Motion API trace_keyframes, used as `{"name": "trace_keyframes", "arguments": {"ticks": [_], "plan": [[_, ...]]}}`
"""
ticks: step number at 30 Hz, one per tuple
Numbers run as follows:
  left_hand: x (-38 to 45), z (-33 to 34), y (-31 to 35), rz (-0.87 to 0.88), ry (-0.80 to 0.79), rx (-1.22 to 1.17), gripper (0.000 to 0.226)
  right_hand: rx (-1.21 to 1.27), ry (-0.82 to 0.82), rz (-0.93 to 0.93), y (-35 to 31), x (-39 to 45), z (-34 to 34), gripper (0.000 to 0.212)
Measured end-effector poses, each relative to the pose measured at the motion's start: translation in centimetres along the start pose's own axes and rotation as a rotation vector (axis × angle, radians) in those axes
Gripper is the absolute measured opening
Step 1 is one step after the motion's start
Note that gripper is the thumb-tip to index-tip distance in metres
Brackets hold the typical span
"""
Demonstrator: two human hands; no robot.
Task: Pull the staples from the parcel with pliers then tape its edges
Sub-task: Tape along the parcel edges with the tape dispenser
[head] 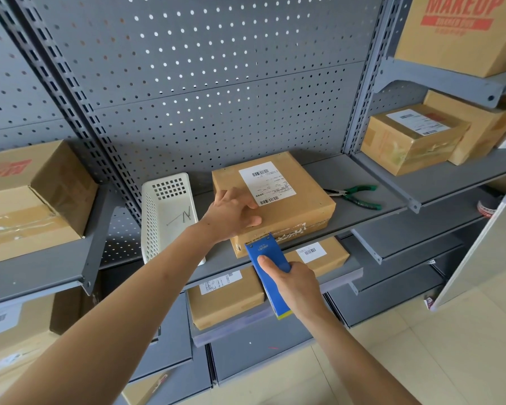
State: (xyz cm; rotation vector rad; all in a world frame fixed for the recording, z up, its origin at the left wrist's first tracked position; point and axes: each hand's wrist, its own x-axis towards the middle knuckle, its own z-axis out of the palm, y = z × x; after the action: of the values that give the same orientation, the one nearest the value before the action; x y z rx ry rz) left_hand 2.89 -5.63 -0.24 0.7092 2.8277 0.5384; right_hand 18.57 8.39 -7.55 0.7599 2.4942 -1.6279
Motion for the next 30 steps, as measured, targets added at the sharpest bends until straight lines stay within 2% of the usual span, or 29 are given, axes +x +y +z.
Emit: {"name": "trace_keyframes", "arguments": {"ticks": [8,15,30], "plan": [[-0.2,0.5,-0.4,0.029,-0.008,-0.027,0.042,-0.152,0.023,0.008,-0.2,0.3,-0.1,0.075],[-0.3,0.5,-0.6,0.036,-0.027,-0.017,0.044,-0.296,0.089,0.002,-1.3,-0.3,-0.2,0.073],[-0.2,0.0,-0.4,0.028,-0.061,0.016,0.047,-0.397,0.125,0.007,-2.9,-1.0,-0.7,0.076]]}}
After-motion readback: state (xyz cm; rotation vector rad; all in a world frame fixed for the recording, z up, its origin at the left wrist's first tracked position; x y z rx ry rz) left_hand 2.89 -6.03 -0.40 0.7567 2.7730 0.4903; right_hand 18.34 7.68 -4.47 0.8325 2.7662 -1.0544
